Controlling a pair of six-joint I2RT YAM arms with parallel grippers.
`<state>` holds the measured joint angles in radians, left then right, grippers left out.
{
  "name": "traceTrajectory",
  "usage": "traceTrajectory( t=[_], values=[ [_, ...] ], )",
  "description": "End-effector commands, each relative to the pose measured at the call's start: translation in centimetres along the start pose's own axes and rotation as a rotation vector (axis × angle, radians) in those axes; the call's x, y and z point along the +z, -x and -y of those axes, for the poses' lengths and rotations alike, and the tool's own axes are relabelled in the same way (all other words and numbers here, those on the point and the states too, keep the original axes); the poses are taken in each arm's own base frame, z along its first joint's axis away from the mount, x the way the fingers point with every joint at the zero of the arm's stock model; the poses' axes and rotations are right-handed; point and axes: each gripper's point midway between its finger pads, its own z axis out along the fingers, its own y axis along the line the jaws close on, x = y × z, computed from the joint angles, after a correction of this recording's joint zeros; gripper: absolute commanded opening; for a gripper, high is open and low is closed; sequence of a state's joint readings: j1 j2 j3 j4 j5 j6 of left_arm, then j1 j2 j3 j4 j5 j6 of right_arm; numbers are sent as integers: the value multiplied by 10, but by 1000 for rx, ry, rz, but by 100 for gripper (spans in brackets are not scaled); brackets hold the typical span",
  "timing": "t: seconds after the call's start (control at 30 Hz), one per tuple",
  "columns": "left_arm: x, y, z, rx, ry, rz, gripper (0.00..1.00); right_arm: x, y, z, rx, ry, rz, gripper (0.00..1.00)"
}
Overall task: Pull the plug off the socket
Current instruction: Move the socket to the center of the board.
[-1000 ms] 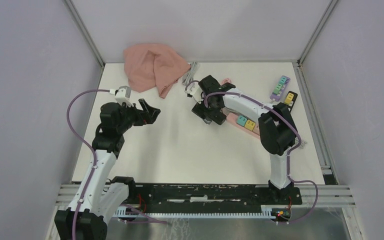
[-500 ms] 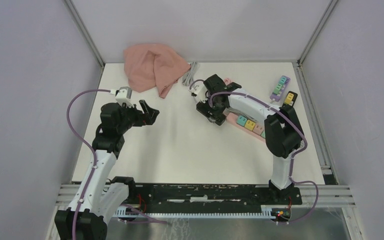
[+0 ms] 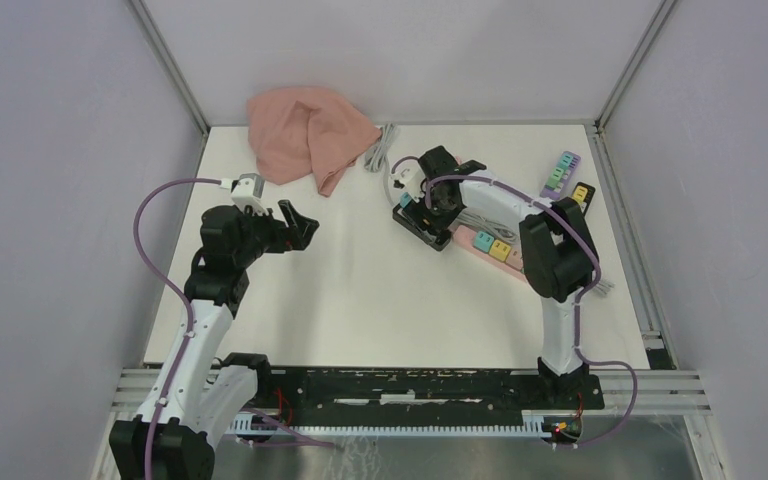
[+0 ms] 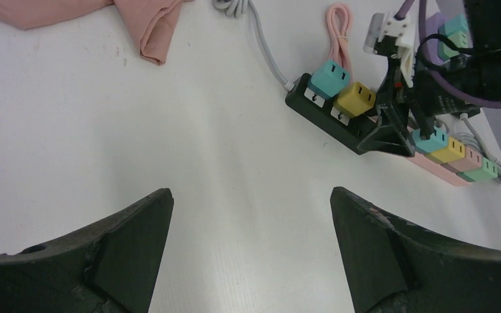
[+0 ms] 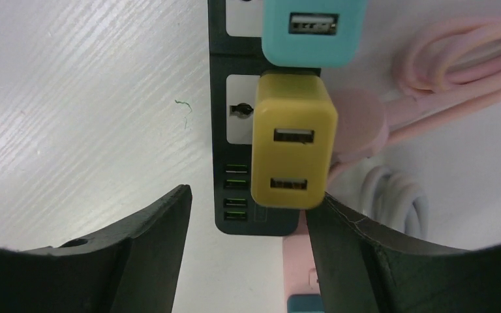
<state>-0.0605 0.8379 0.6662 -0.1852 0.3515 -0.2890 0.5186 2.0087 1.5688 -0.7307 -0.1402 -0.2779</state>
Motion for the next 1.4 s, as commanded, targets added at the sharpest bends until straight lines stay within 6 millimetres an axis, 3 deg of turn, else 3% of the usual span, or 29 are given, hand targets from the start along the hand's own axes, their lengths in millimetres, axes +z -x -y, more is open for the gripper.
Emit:
traceTrajectory(
  t=[0.0,0.17,0.3,0.37,0.47,0.57,0.73,0.87,1.13,1.37],
  values=[
    [-2,12,7,64,-43,43,96,5,12,-4,21,14,18,70],
    [-2,12,9,65,-55,44,96,19,3,3,21,-20,-18,69],
    [-3,11,11,66,-66,42,96,27,-2,4,16,-23,-34,63],
    [-2,11,14,68,-82,43,96,28,-4,3,7,-25,-37,52],
    [-2,12,19,57,-113,44,96,23,-6,1,-9,-28,-20,25],
    [-2,14,31,26,-175,45,96,8,-9,-9,-55,8,16,15],
    [-7,25,60,-23,-325,77,92,-25,-35,-56,-219,221,75,13],
    [-12,30,75,-40,-410,117,92,-45,-70,-88,-356,361,83,11],
    [-12,-6,152,72,-586,114,97,-56,-133,-94,-648,348,59,10],
    [-12,-38,172,120,-675,116,97,-51,-160,-90,-727,339,2,14]
  ],
)
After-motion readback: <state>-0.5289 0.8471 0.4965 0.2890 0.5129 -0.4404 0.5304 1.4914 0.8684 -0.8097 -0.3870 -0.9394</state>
